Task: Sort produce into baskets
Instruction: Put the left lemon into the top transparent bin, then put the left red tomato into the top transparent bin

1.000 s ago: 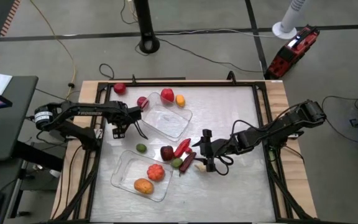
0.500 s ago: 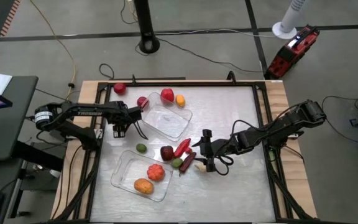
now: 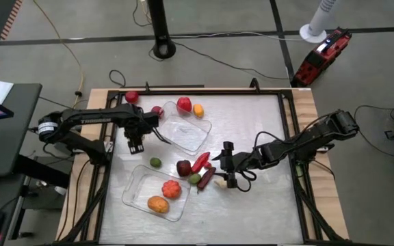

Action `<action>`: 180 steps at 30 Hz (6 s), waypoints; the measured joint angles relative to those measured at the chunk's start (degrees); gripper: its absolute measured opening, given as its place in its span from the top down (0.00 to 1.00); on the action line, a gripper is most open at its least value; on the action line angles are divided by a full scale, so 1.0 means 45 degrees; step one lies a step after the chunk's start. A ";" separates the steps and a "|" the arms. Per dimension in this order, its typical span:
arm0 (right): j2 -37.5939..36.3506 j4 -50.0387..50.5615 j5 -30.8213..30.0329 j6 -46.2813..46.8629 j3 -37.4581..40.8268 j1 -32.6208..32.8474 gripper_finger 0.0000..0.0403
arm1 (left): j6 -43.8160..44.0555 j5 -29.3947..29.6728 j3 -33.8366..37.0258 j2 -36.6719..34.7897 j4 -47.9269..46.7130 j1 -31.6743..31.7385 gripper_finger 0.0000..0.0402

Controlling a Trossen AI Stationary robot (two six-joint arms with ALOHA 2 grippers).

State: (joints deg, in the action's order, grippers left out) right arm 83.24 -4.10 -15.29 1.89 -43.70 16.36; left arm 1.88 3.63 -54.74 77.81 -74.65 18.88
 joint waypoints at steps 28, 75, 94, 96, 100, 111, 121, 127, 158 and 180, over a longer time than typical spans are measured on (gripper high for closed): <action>-0.1171 0.1324 -0.1952 0.0593 -0.0005 0.0690 0.27 | 0.4666 -0.3075 -0.2215 -0.0725 0.3443 -0.6446 0.48; -0.1181 0.1089 -0.1961 0.0616 0.0000 0.0602 0.27 | 0.0059 0.3193 -0.1073 -0.0638 0.8077 -0.0674 0.23; -0.1176 0.1108 -0.1915 0.0435 0.0000 0.0690 0.27 | -0.0286 0.1323 -0.1073 -0.0090 0.7332 0.7103 0.30; -0.1176 0.1108 -0.1908 0.0438 0.0000 0.0670 0.27 | -0.0108 0.1350 -0.1073 0.0343 0.7312 0.7582 0.30; -0.1176 0.1108 -0.1908 0.0448 0.0000 0.0670 0.27 | -0.0018 0.2070 -0.1071 0.1465 0.7597 0.8099 0.30; -0.1176 0.1099 -0.1903 0.0380 0.0000 0.0670 0.27 | -0.0297 0.3566 -0.1073 0.2548 0.7839 0.8420 0.15; -0.1171 0.1099 -0.1898 0.0344 0.0000 0.0670 0.27 | 0.0313 0.2443 -0.1073 0.3161 0.8069 0.9720 0.08; -0.1166 0.1094 -0.1893 0.0239 0.0000 0.0670 0.27 | 0.0309 0.2387 -0.1073 0.3151 0.8116 0.9752 0.13; -0.1166 0.0909 -0.1898 0.0219 0.0000 0.0670 0.27 | -0.1337 0.2605 -0.0139 0.3116 0.8922 0.8784 0.29; -0.1166 0.0899 -0.1898 0.0253 0.0000 0.0670 0.27 | -0.1644 0.0290 -0.0811 0.2857 0.5387 0.8213 0.56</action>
State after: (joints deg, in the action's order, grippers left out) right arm 78.00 -0.05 -23.83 3.03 -43.70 19.38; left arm -5.52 4.93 -58.39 90.66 -50.41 55.84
